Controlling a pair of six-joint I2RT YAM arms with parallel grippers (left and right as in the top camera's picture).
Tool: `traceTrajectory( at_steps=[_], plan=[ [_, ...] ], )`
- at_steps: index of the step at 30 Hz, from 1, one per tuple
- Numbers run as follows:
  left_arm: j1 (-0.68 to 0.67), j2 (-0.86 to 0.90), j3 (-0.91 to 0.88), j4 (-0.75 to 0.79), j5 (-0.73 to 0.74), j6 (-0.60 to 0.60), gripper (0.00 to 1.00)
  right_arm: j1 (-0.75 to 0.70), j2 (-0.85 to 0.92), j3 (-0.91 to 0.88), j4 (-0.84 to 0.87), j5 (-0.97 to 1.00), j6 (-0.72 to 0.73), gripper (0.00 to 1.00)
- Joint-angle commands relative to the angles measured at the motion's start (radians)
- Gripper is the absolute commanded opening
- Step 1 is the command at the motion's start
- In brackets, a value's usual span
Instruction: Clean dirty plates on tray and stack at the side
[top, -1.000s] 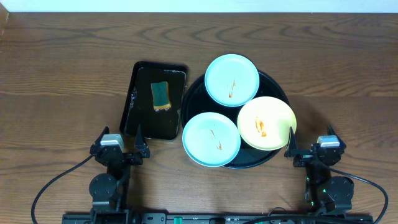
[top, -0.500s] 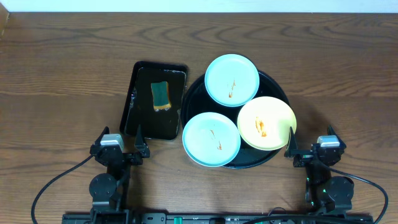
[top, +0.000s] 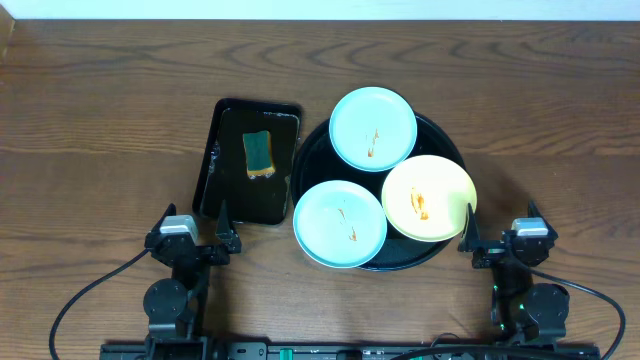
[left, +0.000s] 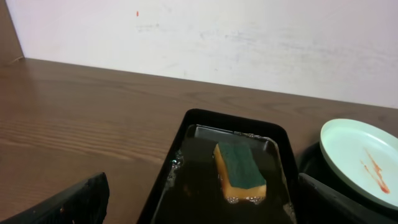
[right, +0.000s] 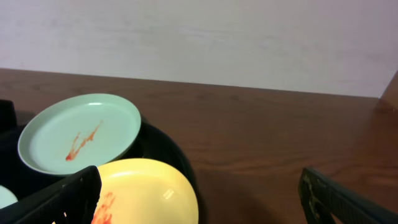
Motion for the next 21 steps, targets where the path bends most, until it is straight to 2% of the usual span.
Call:
traceTrajectory(
  at_steps=[1,5,9,15,21],
  plan=[
    [0.005,-0.002,0.008,-0.041,0.025,-0.033,0.94,0.005,-0.006,0.004,-0.004,0.022,0.045,0.99],
    [0.005,0.048,0.065,-0.062,0.036,-0.033,0.94,0.004,0.006,0.022,-0.009,0.022,0.052,0.99],
    [0.004,0.171,0.172,-0.095,0.035,-0.032,0.94,0.004,0.06,0.07,-0.064,0.022,0.071,0.99],
    [0.004,0.459,0.391,-0.173,0.036,-0.008,0.94,0.004,0.227,0.21,-0.169,0.021,0.101,0.99],
    [0.004,0.783,0.647,-0.354,0.075,-0.002,0.94,0.004,0.439,0.359,-0.232,-0.011,0.113,0.99]
  ],
)
